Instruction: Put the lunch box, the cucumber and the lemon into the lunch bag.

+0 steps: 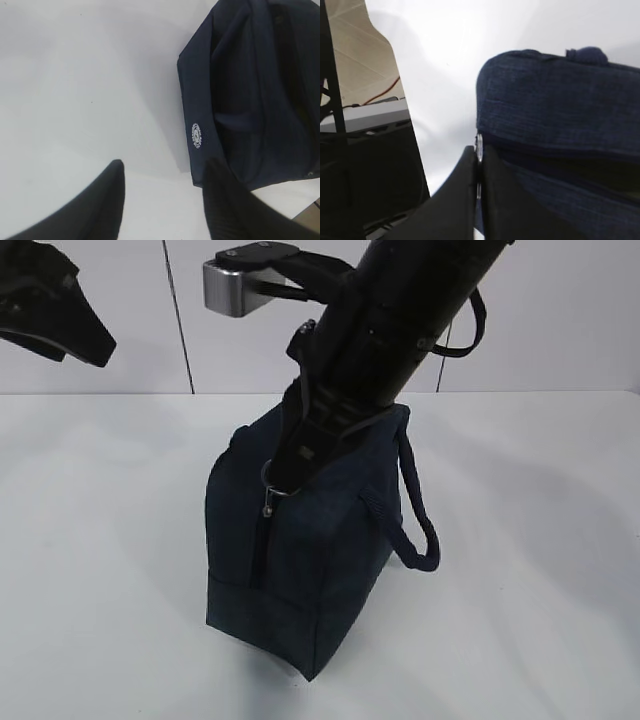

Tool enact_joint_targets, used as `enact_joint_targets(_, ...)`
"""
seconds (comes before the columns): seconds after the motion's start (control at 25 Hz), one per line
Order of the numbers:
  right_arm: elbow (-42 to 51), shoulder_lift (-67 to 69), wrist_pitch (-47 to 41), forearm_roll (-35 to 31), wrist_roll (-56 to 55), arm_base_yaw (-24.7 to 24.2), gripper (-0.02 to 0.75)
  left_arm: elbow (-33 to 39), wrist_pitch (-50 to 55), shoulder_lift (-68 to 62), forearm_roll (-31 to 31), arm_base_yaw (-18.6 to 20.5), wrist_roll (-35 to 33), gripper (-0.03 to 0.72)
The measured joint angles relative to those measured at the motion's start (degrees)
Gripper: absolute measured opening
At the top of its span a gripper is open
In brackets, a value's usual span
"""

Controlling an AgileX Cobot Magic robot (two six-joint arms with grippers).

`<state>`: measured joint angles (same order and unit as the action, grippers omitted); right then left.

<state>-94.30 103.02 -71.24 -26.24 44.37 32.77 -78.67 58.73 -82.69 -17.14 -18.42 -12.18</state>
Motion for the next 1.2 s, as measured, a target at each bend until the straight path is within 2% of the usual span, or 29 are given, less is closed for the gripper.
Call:
enact_joint_targets(0.24, -4.01, 0.14, -0.13, -1.19, 0.78, -0.53, 0.008, 0.0, 0.08, 0.0, 0.0, 0.0, -1.54, 0.369)
enact_joint_targets(0.84, -5.64, 2.01, -0.25, -3.29, 0.22, -3.29, 0.008, 0.0, 0.08, 0.0, -1.3, 0.0, -4.42, 0.369)
enact_joint_targets(1.0, -5.64, 2.01, -0.25, -5.69, 0.77, -5.4, 0.008, 1.02, 0.08, 0.0, -5.75, 0.0, -10.26, 0.369)
enact_joint_targets(1.2, -5.64, 2.01, -0.25, -8.72, 1.93, -7.84, 0.008, 6.07, -0.75, 0.0, -12.46, 0.0, -18.99, 0.369)
